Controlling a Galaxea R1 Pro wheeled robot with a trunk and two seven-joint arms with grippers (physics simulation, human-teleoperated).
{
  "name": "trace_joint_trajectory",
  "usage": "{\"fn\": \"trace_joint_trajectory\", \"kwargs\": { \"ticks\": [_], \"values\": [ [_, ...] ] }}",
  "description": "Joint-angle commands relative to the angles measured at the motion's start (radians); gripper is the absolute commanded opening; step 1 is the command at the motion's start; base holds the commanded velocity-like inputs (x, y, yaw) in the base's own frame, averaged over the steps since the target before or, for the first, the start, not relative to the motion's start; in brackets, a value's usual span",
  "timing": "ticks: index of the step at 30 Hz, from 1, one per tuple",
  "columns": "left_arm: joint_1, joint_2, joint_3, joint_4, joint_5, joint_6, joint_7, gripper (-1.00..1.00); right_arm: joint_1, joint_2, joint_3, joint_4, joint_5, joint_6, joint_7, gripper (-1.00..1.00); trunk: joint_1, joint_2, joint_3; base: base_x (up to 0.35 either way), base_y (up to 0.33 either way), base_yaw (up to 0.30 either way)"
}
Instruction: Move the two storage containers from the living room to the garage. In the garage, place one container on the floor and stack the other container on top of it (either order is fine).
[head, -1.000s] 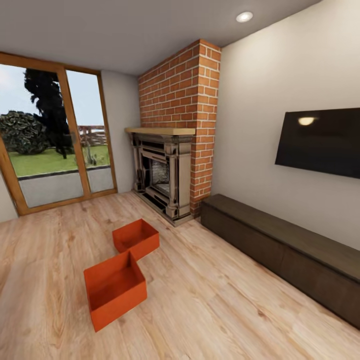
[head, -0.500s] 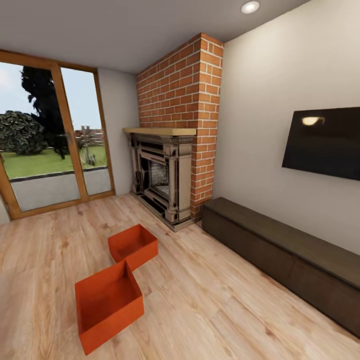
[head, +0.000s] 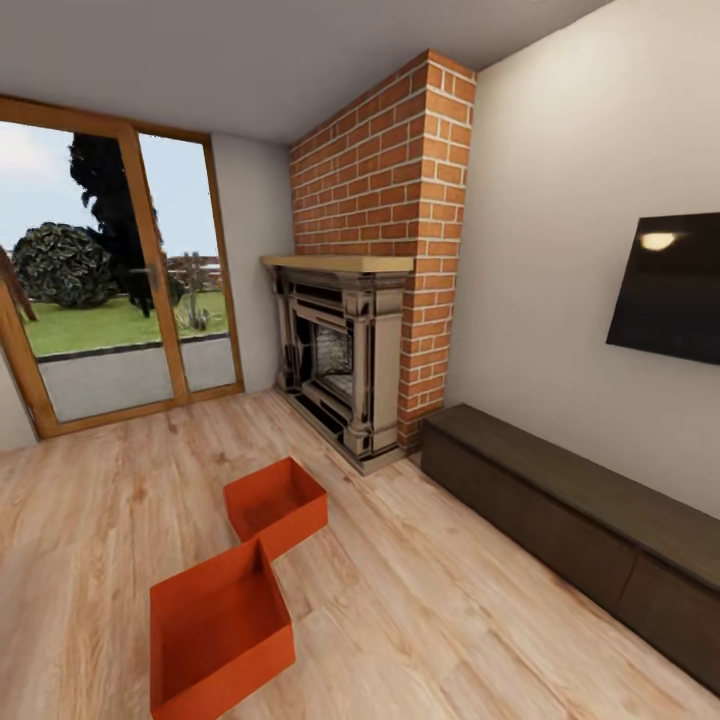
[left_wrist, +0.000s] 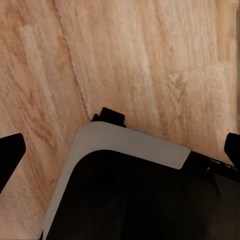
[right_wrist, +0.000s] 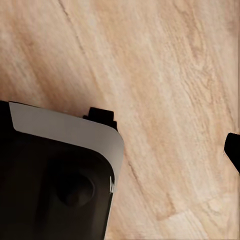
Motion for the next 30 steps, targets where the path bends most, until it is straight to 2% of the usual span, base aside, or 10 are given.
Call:
{"fn": "trace_joint_trajectory", "kwargs": {
  "ticks": [1,5,10,30],
  "values": [
    [0.000,0.000,-0.002,-0.001,0.010,0.001,0.001,1.00,-0.001,0.001,0.010,0.003,-0.009,-0.006,0.001,1.00,0.001,0.000,-0.001,0.325,0.000,0.017],
    [0.000,0.000,-0.002,-0.001,0.010,-0.004,0.001,1.00,-0.001,0.002,0.012,0.003,-0.007,-0.006,0.001,1.00,0.001,0.000,-0.001,0.325,0.000,0.022],
    [0.000,-0.001,-0.003,-0.001,0.008,-0.011,0.001,1.00,-0.001,0.001,0.010,0.003,-0.009,-0.007,0.000,1.00,0.001,0.000,-0.001,0.291,0.000,0.211],
    [0.000,-0.001,-0.002,-0.001,0.007,-0.013,0.001,1.00,-0.001,0.001,0.010,0.003,-0.008,-0.007,0.000,1.00,0.001,0.000,-0.001,0.011,0.000,0.269]
  ]
}}
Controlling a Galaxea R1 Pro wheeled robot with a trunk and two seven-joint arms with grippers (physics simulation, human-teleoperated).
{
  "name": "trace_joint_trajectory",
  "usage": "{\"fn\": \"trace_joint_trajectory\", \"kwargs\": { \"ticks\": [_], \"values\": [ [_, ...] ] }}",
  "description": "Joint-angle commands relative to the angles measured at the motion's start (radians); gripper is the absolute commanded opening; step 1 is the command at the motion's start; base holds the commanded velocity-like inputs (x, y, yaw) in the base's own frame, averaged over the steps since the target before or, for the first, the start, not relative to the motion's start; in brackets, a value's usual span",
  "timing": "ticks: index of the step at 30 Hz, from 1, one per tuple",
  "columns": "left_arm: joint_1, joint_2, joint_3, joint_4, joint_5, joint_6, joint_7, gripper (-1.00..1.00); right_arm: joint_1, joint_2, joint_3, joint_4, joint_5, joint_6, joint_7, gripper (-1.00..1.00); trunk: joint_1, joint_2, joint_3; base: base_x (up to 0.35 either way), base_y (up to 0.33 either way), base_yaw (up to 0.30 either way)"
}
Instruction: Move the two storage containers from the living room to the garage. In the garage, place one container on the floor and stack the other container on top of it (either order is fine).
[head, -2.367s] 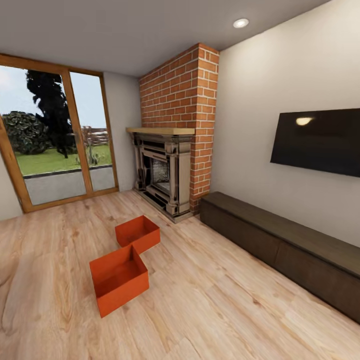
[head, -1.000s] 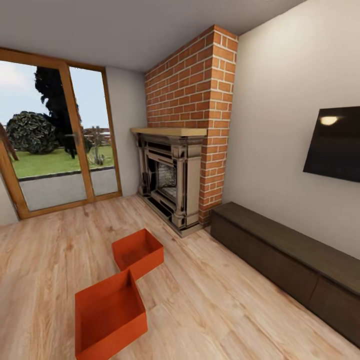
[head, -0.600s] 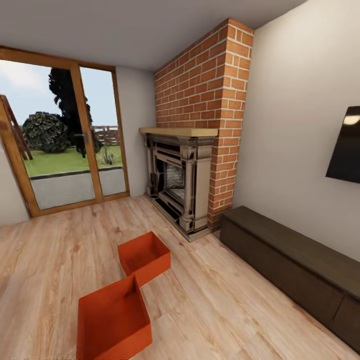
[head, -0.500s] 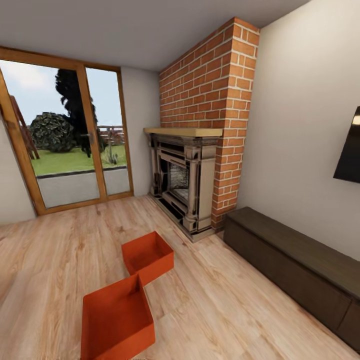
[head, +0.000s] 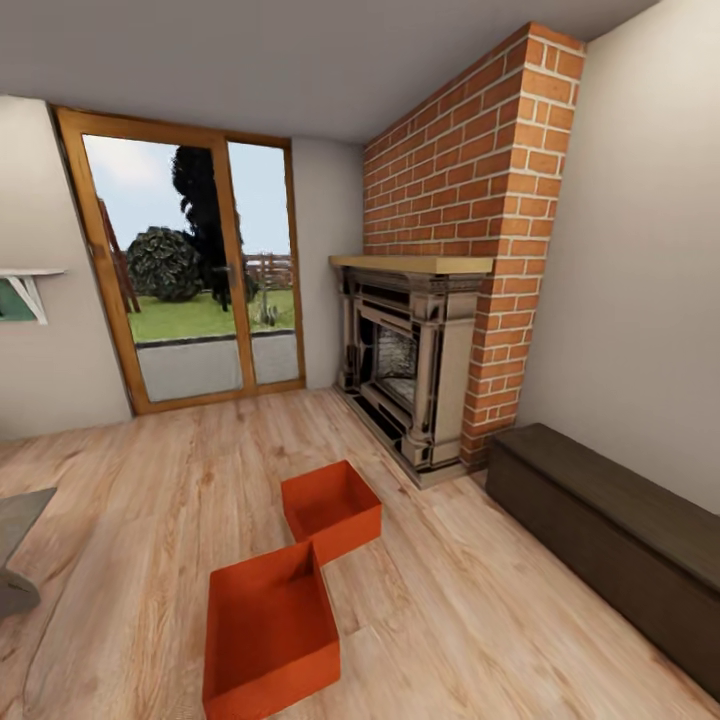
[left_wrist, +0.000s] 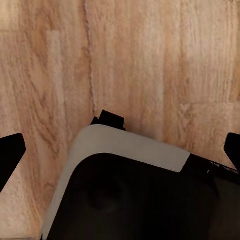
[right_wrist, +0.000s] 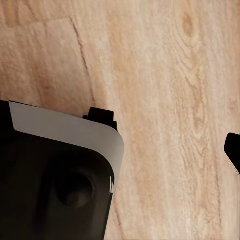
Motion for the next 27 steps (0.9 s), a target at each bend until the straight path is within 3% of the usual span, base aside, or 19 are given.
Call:
{"fn": "trace_joint_trajectory", "kwargs": {
  "ticks": [1,27],
  "values": [
    [0.000,-0.001,-0.002,-0.001,0.011,0.001,0.001,1.00,-0.001,0.000,0.009,0.003,-0.010,-0.006,0.001,1.00,0.000,-0.001,-0.001,0.000,0.000,0.270],
    [0.000,-0.008,-0.001,-0.001,0.011,0.001,0.001,1.00,-0.001,0.000,0.008,0.003,-0.012,-0.005,0.001,1.00,0.000,-0.001,-0.001,0.000,0.000,0.265]
  ]
}}
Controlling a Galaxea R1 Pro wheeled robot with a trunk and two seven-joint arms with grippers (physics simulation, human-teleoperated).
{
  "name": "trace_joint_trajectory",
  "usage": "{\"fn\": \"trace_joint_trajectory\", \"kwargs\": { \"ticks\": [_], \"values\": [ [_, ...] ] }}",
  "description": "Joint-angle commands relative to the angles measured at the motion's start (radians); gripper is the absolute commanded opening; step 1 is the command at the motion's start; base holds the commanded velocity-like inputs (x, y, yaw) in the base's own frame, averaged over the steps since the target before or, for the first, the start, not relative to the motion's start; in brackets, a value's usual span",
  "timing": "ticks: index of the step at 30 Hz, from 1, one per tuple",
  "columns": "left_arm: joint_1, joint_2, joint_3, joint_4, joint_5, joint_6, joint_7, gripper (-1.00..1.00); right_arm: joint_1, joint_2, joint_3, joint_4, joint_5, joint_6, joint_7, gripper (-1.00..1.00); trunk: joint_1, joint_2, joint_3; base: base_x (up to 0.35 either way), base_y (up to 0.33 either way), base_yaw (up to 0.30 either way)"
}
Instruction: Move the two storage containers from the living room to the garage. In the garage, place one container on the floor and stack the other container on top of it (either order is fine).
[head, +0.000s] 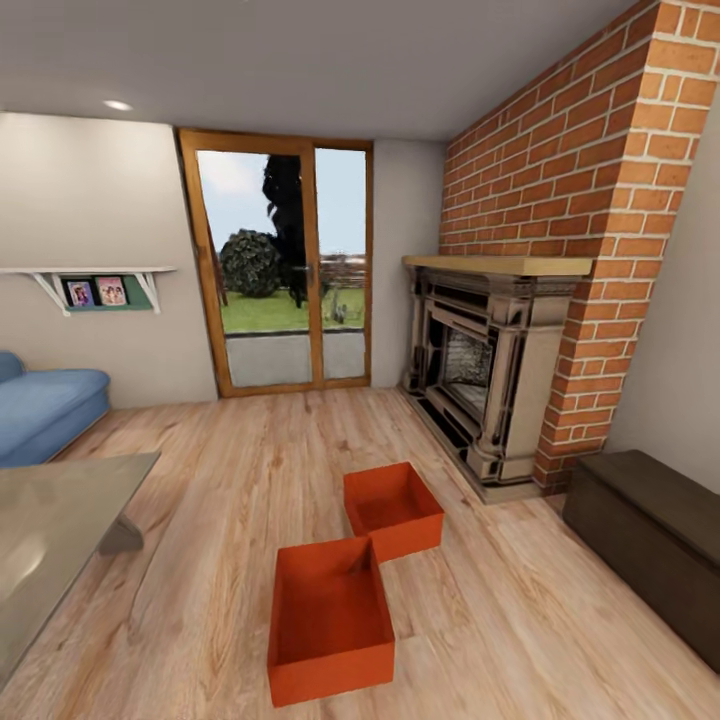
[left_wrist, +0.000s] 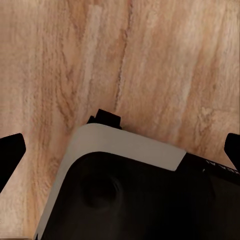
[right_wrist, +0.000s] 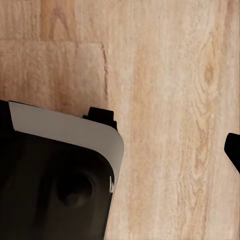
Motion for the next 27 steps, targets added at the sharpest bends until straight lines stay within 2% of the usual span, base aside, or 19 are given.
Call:
{"fn": "trace_joint_trajectory", "kwargs": {
  "ticks": [1,5,27],
  "values": [
    [0.000,0.000,-0.002,-0.001,0.010,0.001,0.001,1.00,-0.001,0.000,0.009,0.003,-0.011,-0.006,0.001,1.00,0.000,-0.001,-0.001,0.000,0.000,0.112],
    [0.000,0.000,-0.007,-0.001,0.003,0.001,0.000,1.00,-0.001,0.001,0.008,0.003,-0.012,-0.005,0.002,1.00,0.000,-0.001,-0.001,0.120,-0.017,0.035],
    [0.000,0.002,-0.004,-0.001,0.010,0.001,0.000,1.00,-0.001,0.003,0.016,0.003,-0.007,0.004,0.002,1.00,0.000,-0.001,-0.001,0.315,-0.011,0.000]
  ]
}}
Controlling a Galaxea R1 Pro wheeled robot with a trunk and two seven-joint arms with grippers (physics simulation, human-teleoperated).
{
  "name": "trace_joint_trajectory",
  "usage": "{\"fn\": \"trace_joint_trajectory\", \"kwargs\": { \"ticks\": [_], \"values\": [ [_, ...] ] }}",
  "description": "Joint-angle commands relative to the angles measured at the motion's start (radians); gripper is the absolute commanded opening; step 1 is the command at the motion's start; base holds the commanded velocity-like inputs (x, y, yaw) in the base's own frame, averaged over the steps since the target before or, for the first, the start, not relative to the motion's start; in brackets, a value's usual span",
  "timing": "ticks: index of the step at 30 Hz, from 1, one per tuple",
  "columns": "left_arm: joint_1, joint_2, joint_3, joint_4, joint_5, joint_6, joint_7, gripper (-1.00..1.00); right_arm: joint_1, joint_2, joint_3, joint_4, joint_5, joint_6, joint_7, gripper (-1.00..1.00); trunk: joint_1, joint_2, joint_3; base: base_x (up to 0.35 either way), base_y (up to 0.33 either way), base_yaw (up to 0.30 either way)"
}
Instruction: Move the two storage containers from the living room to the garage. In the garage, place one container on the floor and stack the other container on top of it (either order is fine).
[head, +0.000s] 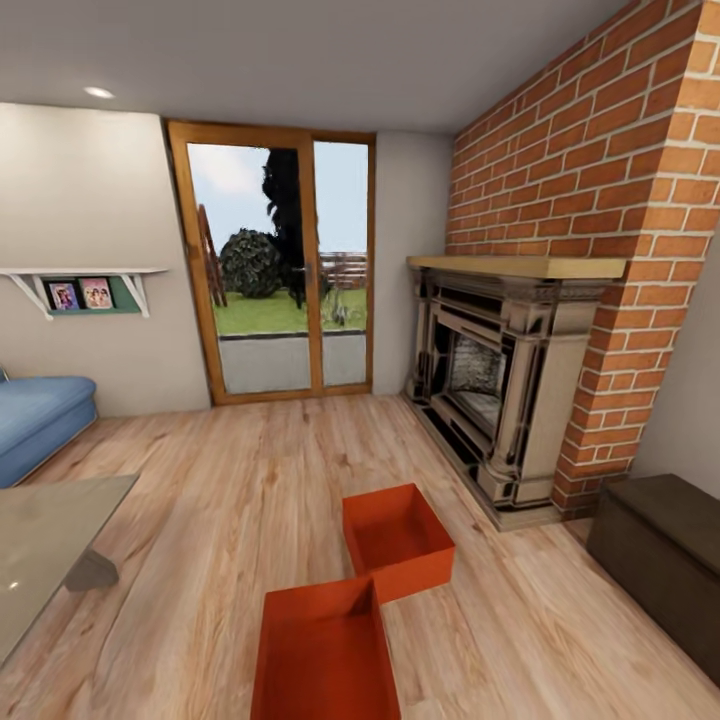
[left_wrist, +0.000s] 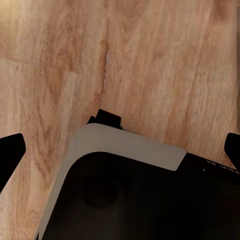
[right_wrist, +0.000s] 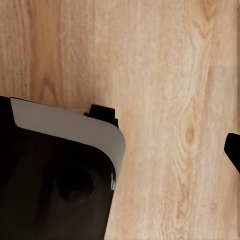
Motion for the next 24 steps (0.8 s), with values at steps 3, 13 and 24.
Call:
{"fn": "trace_joint_trajectory", "kwargs": {
  "ticks": [3,13,24],
  "values": [
    [0.000,0.000,-0.002,-0.001,0.011,0.001,0.001,1.00,-0.001,0.000,0.008,0.003,-0.011,-0.006,0.001,1.00,0.001,0.000,-0.001,0.321,0.000,0.000],
    [0.000,0.000,-0.002,-0.001,0.011,0.001,0.001,1.00,-0.001,-0.001,0.008,0.003,-0.012,-0.006,0.001,1.00,0.001,0.000,-0.001,0.315,0.000,0.001],
    [0.000,0.000,-0.002,-0.001,0.010,0.000,0.001,1.00,-0.001,-0.002,0.008,0.003,-0.013,-0.009,0.001,1.00,0.001,0.000,-0.001,0.057,0.000,0.202]
  ]
}}
